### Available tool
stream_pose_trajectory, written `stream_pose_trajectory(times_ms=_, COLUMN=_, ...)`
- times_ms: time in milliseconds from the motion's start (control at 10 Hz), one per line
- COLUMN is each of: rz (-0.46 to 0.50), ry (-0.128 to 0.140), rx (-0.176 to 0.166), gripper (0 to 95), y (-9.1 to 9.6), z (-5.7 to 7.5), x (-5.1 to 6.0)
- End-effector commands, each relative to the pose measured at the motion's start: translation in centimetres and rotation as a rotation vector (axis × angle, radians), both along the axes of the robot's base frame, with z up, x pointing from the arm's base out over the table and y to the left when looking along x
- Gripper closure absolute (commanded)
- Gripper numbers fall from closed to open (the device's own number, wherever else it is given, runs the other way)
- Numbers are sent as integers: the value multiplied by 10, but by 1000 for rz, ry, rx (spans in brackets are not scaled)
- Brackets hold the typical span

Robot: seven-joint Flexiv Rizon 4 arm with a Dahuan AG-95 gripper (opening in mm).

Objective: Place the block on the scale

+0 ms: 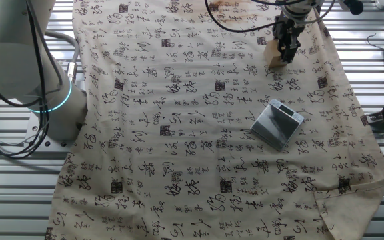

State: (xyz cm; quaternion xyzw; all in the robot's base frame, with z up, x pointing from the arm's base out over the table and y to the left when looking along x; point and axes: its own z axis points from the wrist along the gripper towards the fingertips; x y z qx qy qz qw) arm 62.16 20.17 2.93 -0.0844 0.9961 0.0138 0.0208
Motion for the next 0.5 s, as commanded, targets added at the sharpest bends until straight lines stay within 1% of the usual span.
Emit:
stream_pose_trajectory(times_ms=100, rz=-16, ry=6, rx=6, gripper=950, y=0, z=0, x=0)
stream_pose_trajectory(times_ms=300, rz=-27, ry=14, rx=8, gripper=950, y=0, z=0, x=0)
stream_pose_trajectory(times_ms=500, rz=-21, ry=14, rx=-1, gripper=950, y=0, z=0, x=0)
